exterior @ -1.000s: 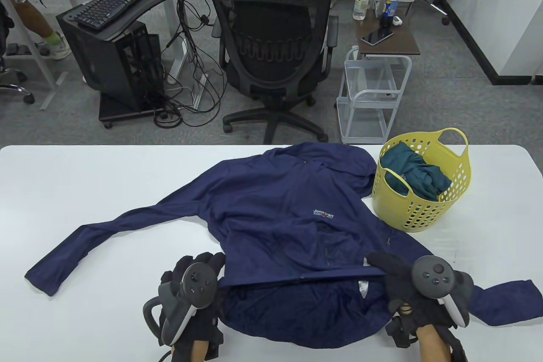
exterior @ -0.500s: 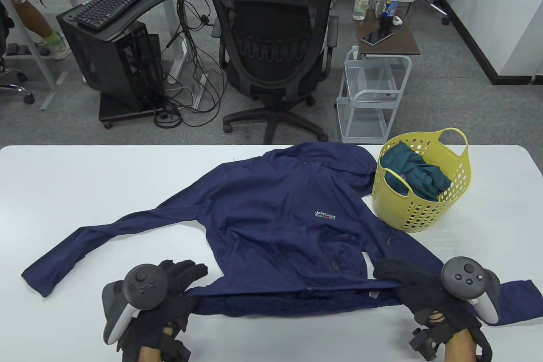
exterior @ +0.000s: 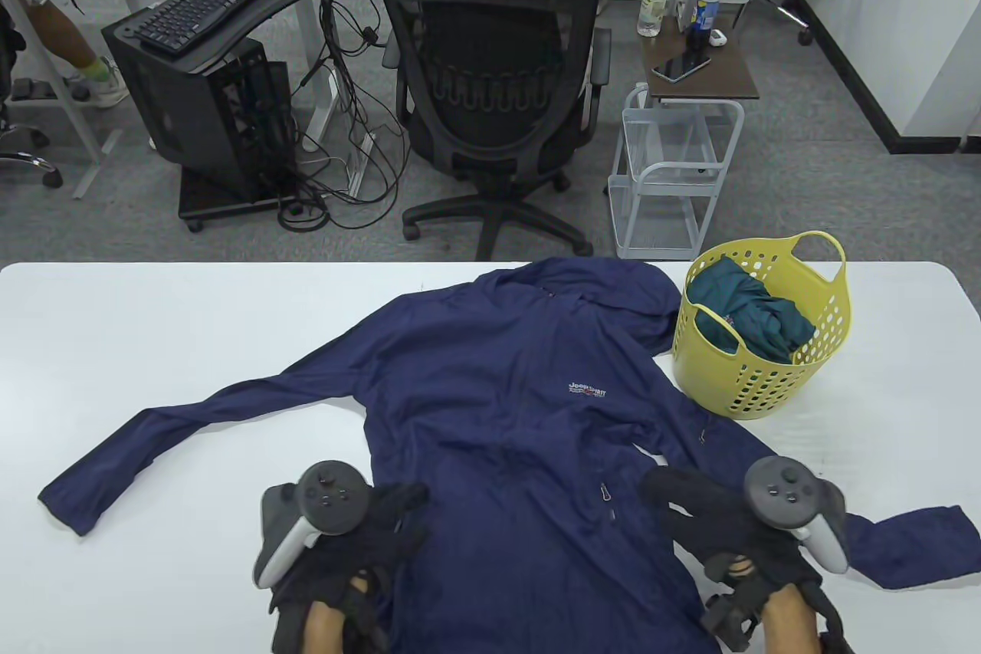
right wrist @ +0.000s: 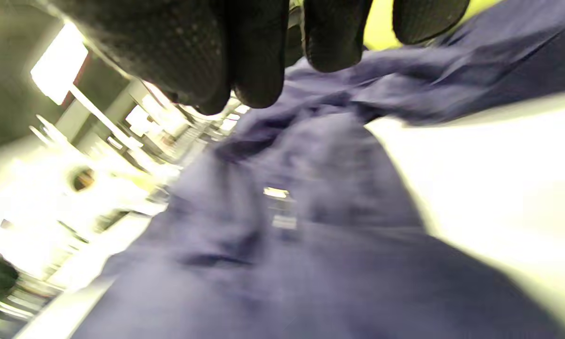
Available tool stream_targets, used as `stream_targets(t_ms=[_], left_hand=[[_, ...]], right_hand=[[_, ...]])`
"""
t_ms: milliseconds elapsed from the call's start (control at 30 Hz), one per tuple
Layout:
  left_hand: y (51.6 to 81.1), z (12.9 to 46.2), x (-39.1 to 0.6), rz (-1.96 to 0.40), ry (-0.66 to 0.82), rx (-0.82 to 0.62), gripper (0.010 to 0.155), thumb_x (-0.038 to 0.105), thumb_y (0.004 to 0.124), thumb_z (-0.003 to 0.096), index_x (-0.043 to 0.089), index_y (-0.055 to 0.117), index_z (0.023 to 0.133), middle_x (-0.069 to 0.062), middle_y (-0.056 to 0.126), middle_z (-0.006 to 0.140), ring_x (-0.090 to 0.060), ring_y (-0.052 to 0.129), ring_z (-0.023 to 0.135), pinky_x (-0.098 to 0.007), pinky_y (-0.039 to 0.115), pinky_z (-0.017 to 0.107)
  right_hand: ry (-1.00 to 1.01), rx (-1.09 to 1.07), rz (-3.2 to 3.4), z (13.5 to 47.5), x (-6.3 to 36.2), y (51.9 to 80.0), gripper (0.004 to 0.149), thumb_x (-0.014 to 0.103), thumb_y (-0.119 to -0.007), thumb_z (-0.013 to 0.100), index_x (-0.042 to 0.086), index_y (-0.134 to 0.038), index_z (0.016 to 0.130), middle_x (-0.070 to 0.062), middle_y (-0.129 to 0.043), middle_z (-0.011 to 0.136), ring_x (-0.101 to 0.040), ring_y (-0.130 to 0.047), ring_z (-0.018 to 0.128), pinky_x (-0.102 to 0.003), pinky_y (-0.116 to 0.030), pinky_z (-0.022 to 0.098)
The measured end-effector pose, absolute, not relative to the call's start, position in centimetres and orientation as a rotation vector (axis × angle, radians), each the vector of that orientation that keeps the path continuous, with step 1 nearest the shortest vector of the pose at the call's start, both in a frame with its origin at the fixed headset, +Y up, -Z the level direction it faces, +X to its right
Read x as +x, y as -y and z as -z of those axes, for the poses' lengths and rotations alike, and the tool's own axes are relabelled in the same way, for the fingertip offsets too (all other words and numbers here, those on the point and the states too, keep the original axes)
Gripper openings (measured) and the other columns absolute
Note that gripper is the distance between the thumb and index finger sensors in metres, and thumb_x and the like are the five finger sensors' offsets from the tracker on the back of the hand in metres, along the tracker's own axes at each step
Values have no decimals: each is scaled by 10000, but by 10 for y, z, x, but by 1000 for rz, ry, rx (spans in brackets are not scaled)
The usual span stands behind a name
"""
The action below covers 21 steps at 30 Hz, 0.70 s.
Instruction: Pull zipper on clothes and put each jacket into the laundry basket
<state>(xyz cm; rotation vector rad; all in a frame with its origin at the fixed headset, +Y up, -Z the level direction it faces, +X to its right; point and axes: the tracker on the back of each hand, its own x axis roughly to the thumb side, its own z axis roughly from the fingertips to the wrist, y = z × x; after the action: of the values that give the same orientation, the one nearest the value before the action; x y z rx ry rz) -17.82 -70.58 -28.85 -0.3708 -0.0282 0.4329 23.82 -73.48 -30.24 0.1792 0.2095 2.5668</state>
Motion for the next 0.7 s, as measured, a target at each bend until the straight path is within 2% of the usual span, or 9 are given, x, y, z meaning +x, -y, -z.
stream_targets(t_ms=[67,167,267,333,467,600,700], left_hand=[[725,299,-163,-328,-1,-371,570,570,704,422,522,645,987,145,528,1201,-339,392,1118,-699,318,721],[756,311,-149,-213,-20,-375,595,593,671,404,614,526,980,205,365,1212,-280,280,1122,-663,265,736],[778,317,-147,-131,-32,-479,601,621,630,384,642,495,969,221,276,1205,-265,250,1119,-655,233,740],[782,318,-153,-143,-45,-512,606,629,615,386,640,472,975,208,230,1199,-271,225,1115,-650,230,738],[769,310,-161,-226,-106,-558,566,617,618,401,586,609,966,159,381,1199,-306,267,1105,-647,259,733],[748,295,-156,-190,-94,-682,568,603,660,407,463,764,947,99,573,1161,-329,316,1104,-658,266,730],[729,290,-150,-153,-92,-622,597,603,696,368,384,864,898,21,955,966,-344,627,1035,-663,411,708]], right_hand=[[-289,243,-2720,306,217,749,520,278,-855,499,353,-723,997,81,-664,1160,-353,-541,1097,-639,-500,735],[-458,300,-2763,309,197,769,599,262,-864,492,339,-630,1038,65,-542,1191,-330,-488,1098,-620,-467,741],[-611,232,-2836,308,198,774,656,280,-850,498,391,-523,1056,94,-429,1201,-278,-421,1110,-600,-440,754],[-573,102,-2837,306,208,770,634,260,-864,494,369,-578,1049,68,-487,1193,-289,-486,1094,-582,-471,748],[-622,11,-2835,297,225,761,572,275,-868,495,371,-666,1022,71,-575,1159,-269,-593,1050,-562,-546,721],[-730,132,-2888,274,216,751,490,271,-867,493,312,-775,973,17,-687,1094,-317,-747,959,-545,-627,683],[-814,201,-2907,259,206,744,424,269,-862,495,275,-862,919,-10,-785,1036,-335,-859,879,-538,-675,656]])
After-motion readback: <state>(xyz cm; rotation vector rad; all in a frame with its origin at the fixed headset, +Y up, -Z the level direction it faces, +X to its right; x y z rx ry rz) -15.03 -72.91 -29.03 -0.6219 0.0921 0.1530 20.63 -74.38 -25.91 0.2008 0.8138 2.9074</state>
